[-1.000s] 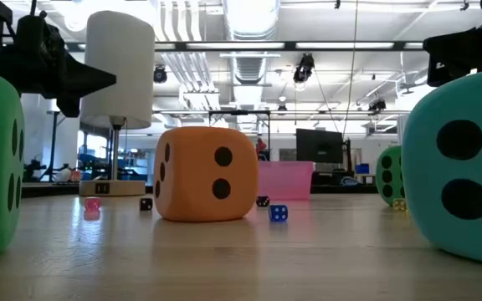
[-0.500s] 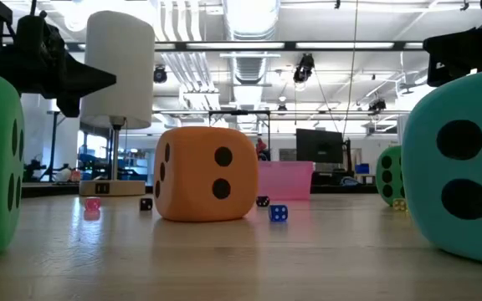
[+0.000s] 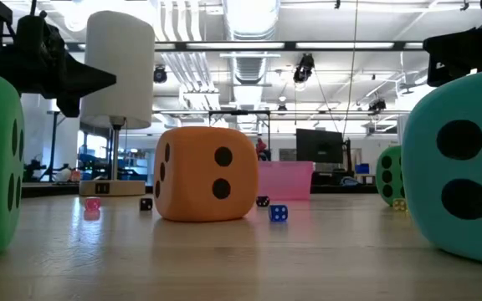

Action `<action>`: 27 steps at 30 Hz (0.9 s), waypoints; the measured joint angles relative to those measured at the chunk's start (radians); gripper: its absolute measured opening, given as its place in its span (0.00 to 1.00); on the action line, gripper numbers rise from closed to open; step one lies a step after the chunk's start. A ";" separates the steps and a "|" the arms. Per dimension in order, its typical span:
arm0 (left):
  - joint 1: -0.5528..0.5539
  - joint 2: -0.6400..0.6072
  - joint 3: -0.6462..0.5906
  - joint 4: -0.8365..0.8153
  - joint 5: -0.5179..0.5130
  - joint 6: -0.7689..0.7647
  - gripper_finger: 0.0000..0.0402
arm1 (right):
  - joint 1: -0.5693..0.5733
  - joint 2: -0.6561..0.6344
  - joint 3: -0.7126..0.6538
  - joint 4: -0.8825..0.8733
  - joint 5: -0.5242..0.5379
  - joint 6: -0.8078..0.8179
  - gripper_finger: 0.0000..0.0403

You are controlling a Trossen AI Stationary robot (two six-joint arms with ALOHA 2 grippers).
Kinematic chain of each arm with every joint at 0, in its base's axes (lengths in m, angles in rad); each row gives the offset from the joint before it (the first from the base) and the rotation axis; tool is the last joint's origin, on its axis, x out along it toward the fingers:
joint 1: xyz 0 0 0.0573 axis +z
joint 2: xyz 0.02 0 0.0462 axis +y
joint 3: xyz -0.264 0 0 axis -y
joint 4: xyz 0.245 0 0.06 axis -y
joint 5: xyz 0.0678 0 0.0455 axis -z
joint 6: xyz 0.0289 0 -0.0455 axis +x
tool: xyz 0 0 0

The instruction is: Pick & Place Dice

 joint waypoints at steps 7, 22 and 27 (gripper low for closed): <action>0.000 0.000 0.000 0.000 0.000 0.000 0.01 | 0.000 0.000 0.000 0.000 0.000 0.002 0.02; 0.000 0.000 0.000 0.000 0.000 0.000 0.01 | 0.000 0.000 0.000 0.006 -0.006 0.038 0.02; 0.000 0.000 0.000 0.000 0.000 0.000 0.01 | 0.000 0.000 0.000 0.048 -0.084 -0.002 0.02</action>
